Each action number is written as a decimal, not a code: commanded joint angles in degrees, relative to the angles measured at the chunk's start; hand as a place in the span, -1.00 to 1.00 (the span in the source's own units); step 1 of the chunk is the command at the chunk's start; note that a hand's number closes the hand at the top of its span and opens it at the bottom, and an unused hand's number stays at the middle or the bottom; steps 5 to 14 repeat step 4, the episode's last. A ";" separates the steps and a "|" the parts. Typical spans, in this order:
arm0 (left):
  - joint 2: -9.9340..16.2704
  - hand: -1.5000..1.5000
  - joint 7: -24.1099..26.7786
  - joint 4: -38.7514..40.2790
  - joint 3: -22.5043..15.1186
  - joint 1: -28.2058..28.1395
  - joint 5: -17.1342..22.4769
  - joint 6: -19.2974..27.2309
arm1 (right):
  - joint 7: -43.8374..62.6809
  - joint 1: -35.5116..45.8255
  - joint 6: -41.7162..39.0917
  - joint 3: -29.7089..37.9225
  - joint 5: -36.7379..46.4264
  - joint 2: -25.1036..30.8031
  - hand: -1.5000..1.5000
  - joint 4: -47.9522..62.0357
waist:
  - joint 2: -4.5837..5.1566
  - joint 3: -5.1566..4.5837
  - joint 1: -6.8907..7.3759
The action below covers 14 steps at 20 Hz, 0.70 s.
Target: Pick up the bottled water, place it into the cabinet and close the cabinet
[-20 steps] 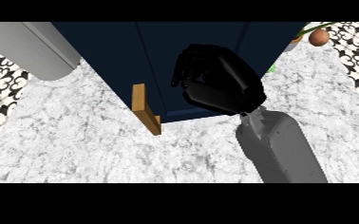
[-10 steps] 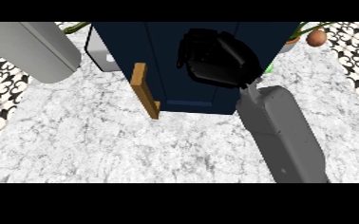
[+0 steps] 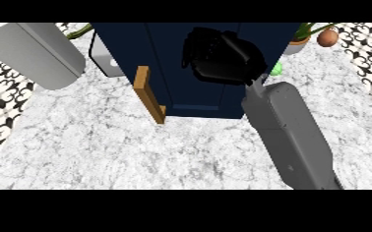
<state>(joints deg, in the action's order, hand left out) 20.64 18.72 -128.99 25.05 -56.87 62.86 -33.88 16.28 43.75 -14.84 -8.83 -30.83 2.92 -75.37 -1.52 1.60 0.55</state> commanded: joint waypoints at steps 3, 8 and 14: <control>-1.47 -1.00 -1.78 -4.20 -1.56 0.26 -1.26 1.30 | 0.69 9.92 1.43 2.51 -0.10 -2.49 1.00 10.37 | 2.24 -1.57 2.86; -1.19 -1.00 -1.52 -0.97 -0.81 2.52 -1.90 1.90 | 0.89 9.40 1.26 1.88 -1.08 -2.77 1.00 9.00 | 2.12 -1.63 2.03; -1.19 -1.00 -1.52 -0.97 -0.81 2.52 -1.90 1.90 | 0.89 9.40 1.26 1.88 -1.08 -2.77 1.00 9.00 | 2.12 -1.63 2.03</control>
